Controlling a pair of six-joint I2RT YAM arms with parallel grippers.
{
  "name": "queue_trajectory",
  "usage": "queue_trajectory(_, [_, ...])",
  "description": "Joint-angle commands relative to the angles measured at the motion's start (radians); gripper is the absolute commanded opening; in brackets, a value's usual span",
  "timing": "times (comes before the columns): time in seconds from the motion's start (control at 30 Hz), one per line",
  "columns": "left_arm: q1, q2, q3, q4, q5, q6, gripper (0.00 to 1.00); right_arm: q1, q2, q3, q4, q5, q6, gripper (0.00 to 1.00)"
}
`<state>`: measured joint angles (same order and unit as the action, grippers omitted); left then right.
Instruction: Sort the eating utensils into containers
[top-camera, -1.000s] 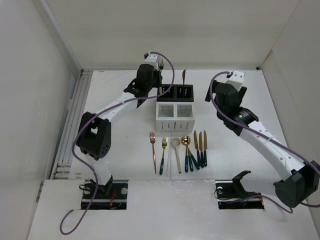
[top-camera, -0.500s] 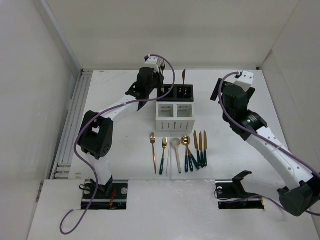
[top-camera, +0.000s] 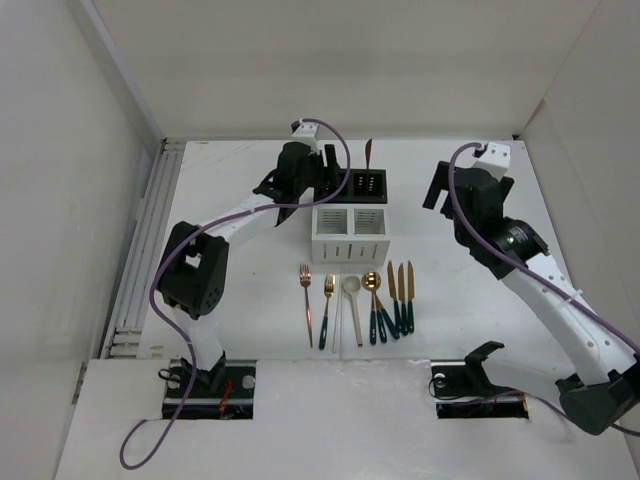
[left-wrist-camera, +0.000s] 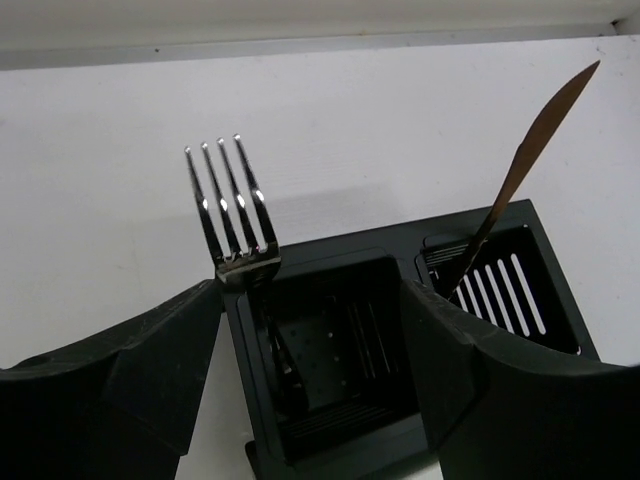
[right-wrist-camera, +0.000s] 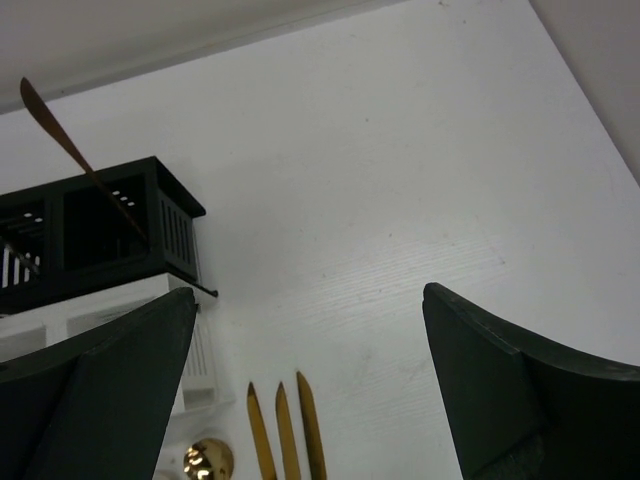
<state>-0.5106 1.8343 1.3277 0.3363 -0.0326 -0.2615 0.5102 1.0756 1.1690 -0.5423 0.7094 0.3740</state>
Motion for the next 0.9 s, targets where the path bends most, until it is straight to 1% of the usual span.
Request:
queue_trajectory(0.0, [-0.006, -0.102, 0.034, -0.032, -0.041, -0.001, 0.69, -0.002, -0.005, 0.101, -0.117, -0.065, 0.040, 1.00])
queue_trajectory(0.03, [-0.006, -0.102, 0.048, -0.051, -0.055, -0.001, 0.69, -0.002, -0.005, 0.116, -0.154, -0.083, 0.075, 1.00])
queue_trajectory(0.07, [-0.006, -0.128, 0.074, -0.089, -0.085, 0.010, 0.70, -0.002, -0.005, 0.132, -0.242, -0.118, 0.106, 1.00])
queue_trajectory(0.13, [-0.006, -0.151, 0.097, -0.131, -0.127, 0.021, 0.71, -0.012, -0.028, 0.132, -0.313, -0.187, 0.172, 1.00])
queue_trajectory(0.17, [-0.006, -0.177, 0.106, -0.181, -0.172, 0.021, 0.71, -0.012, -0.046, 0.104, -0.338, -0.294, 0.172, 1.00])
queue_trajectory(0.23, [-0.006, -0.211, 0.119, -0.229, -0.211, 0.021, 0.71, -0.025, -0.084, 0.011, -0.355, -0.399, 0.204, 1.00])
queue_trajectory(0.27, [0.004, -0.231, 0.119, -0.250, -0.226, 0.030, 0.71, -0.038, -0.120, -0.024, -0.364, -0.444, 0.253, 0.99])
queue_trajectory(0.3, [0.014, -0.275, 0.091, -0.287, -0.254, 0.030, 0.71, -0.053, -0.134, -0.095, -0.364, -0.524, 0.272, 0.97])
queue_trajectory(0.33, [0.014, -0.299, 0.076, -0.305, -0.254, 0.030, 0.72, -0.053, -0.144, -0.132, -0.375, -0.554, 0.296, 0.95])
queue_trajectory(0.37, [0.024, -0.322, 0.059, -0.324, -0.265, 0.030, 0.72, -0.068, -0.154, -0.169, -0.375, -0.579, 0.339, 0.86])
queue_trajectory(0.43, [0.037, -0.386, 0.005, -0.381, -0.265, 0.041, 0.73, -0.091, -0.154, -0.266, -0.349, -0.658, 0.348, 0.77])
queue_trajectory(0.47, [0.046, -0.406, -0.017, -0.394, -0.279, 0.041, 0.73, -0.091, -0.154, -0.291, -0.349, -0.675, 0.348, 0.65])
queue_trajectory(0.5, [0.046, -0.426, -0.040, -0.407, -0.288, 0.041, 0.73, -0.091, -0.120, -0.313, -0.331, -0.689, 0.348, 0.58])
queue_trajectory(0.53, [0.046, -0.464, -0.094, -0.419, -0.309, 0.051, 0.75, -0.091, -0.100, -0.328, -0.305, -0.723, 0.339, 0.53])
queue_trajectory(0.6, [0.046, -0.501, -0.152, -0.419, -0.319, 0.039, 0.75, -0.091, -0.039, -0.353, -0.279, -0.748, 0.315, 0.48])
queue_trajectory(0.63, [0.046, -0.539, -0.212, -0.410, -0.319, 0.039, 0.75, -0.082, -0.017, -0.353, -0.266, -0.757, 0.315, 0.48])
queue_trajectory(0.73, [0.046, -0.593, -0.289, -0.410, -0.310, -0.022, 0.75, -0.070, 0.064, -0.374, -0.233, -0.784, 0.296, 0.48])
queue_trajectory(0.77, [0.037, -0.625, -0.332, -0.410, -0.309, -0.039, 0.76, -0.059, 0.081, -0.387, -0.208, -0.815, 0.296, 0.48])
queue_trajectory(0.87, [0.037, -0.671, -0.390, -0.419, -0.299, -0.094, 0.76, -0.059, 0.136, -0.433, -0.188, -0.815, 0.296, 0.48])
